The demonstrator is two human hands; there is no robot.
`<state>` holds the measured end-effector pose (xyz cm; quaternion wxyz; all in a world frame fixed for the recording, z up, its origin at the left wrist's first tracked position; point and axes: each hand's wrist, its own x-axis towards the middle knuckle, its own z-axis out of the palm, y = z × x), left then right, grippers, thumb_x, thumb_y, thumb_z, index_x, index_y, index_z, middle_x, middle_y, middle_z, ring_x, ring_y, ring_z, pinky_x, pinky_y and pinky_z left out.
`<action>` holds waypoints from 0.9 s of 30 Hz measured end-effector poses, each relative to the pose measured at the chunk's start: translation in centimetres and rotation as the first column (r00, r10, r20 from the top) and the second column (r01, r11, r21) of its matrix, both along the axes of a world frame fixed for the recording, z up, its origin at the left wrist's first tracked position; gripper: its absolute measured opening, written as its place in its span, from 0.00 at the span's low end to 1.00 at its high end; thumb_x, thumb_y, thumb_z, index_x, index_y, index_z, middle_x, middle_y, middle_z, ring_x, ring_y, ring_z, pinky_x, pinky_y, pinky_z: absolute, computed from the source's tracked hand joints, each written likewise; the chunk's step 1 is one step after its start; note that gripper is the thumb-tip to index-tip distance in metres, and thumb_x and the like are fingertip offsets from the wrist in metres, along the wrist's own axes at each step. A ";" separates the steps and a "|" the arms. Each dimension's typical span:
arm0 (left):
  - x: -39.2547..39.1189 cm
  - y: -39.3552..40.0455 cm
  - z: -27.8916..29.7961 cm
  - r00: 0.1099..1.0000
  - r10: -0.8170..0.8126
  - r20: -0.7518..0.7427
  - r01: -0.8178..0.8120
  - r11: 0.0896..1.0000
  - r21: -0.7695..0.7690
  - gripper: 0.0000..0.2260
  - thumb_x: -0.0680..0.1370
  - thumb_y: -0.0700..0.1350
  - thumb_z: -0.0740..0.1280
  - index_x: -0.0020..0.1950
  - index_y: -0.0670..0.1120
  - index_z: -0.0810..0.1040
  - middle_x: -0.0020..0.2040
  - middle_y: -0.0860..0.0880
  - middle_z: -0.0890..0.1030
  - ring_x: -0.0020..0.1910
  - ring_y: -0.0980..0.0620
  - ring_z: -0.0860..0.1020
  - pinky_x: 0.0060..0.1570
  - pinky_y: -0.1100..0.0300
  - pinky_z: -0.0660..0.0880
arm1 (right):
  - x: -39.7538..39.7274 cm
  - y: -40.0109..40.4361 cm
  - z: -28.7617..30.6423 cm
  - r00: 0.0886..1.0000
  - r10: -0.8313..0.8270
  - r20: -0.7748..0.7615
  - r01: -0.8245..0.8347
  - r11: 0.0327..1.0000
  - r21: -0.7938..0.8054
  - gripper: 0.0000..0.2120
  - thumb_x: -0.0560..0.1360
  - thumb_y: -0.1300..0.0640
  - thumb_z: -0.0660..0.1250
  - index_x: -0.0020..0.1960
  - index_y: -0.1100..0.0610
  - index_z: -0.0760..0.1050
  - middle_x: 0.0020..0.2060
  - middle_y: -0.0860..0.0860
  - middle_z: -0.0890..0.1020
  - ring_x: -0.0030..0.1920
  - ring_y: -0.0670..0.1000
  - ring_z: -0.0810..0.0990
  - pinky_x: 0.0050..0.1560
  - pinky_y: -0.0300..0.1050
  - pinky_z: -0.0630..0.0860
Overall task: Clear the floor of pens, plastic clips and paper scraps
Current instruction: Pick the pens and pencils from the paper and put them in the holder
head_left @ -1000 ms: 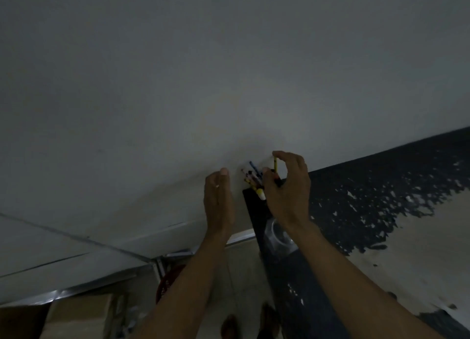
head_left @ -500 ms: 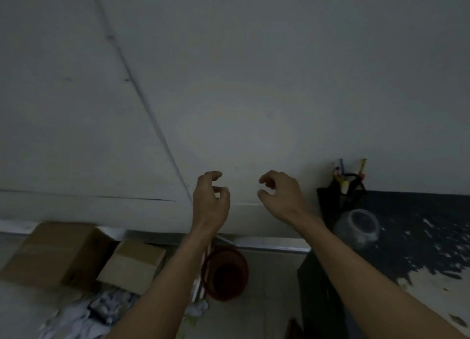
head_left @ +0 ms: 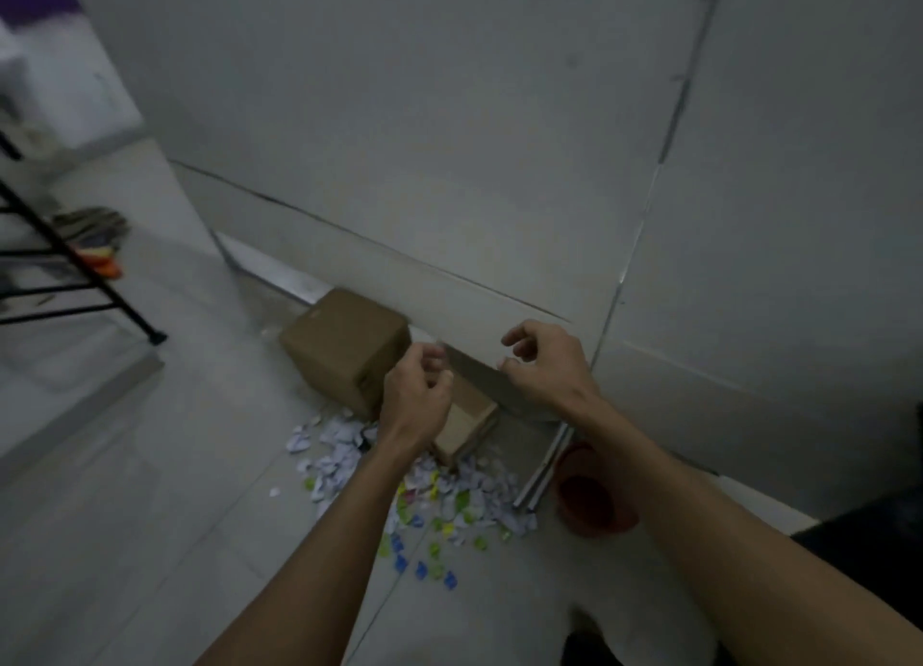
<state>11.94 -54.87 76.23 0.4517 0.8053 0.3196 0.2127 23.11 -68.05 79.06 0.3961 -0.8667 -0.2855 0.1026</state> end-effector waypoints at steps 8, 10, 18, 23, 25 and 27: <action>-10.1 9.1 -1.5 0.984 0.146 -0.102 -0.152 0.987 -0.055 0.14 0.76 0.41 0.67 0.61 0.48 0.70 0.46 0.51 0.78 0.40 0.59 0.75 0.37 0.63 0.71 | -7.0 12.1 -2.1 0.982 0.173 -0.074 -0.181 0.977 -0.113 0.09 0.67 0.55 0.71 0.47 0.52 0.79 0.36 0.47 0.79 0.40 0.50 0.80 0.45 0.46 0.80; -11.2 11.4 -2.0 0.980 0.155 -0.126 -0.164 0.984 -0.072 0.15 0.76 0.43 0.67 0.61 0.49 0.70 0.48 0.49 0.78 0.42 0.55 0.77 0.41 0.60 0.72 | -8.0 14.6 -2.8 0.975 0.203 -0.092 -0.213 0.969 -0.121 0.08 0.66 0.54 0.70 0.45 0.49 0.77 0.36 0.46 0.79 0.39 0.49 0.80 0.45 0.49 0.81; -13.0 25.4 -4.4 0.969 0.126 -0.213 -0.146 0.986 -0.081 0.16 0.76 0.43 0.67 0.62 0.49 0.70 0.43 0.51 0.79 0.43 0.49 0.81 0.46 0.52 0.78 | -9.9 29.1 -6.8 0.959 0.228 -0.168 -0.255 0.953 -0.162 0.10 0.69 0.56 0.71 0.49 0.57 0.80 0.41 0.52 0.82 0.44 0.51 0.80 0.45 0.47 0.79; -12.3 33.2 -4.9 0.960 0.039 -0.277 -0.072 0.991 -0.110 0.16 0.77 0.44 0.66 0.64 0.48 0.69 0.44 0.52 0.79 0.44 0.51 0.80 0.43 0.57 0.75 | -9.9 36.8 -9.0 0.953 0.179 -0.244 -0.227 0.956 -0.185 0.06 0.71 0.57 0.70 0.47 0.57 0.80 0.40 0.51 0.82 0.41 0.50 0.80 0.42 0.46 0.78; -11.7 36.2 -5.0 0.958 0.033 -0.286 -0.070 0.990 -0.121 0.17 0.77 0.44 0.66 0.64 0.48 0.69 0.45 0.51 0.79 0.45 0.50 0.80 0.46 0.55 0.77 | -9.7 39.6 -9.7 0.953 0.145 -0.266 -0.200 0.960 -0.196 0.05 0.70 0.58 0.70 0.45 0.57 0.80 0.39 0.52 0.83 0.41 0.51 0.81 0.42 0.49 0.80; -11.1 38.6 -5.1 0.956 0.023 -0.291 -0.065 0.988 -0.137 0.16 0.77 0.44 0.65 0.64 0.49 0.69 0.45 0.51 0.79 0.46 0.49 0.80 0.48 0.52 0.78 | -9.6 41.8 -10.0 0.951 0.125 -0.283 -0.188 0.960 -0.208 0.04 0.70 0.59 0.70 0.44 0.57 0.80 0.38 0.52 0.83 0.39 0.50 0.81 0.42 0.50 0.81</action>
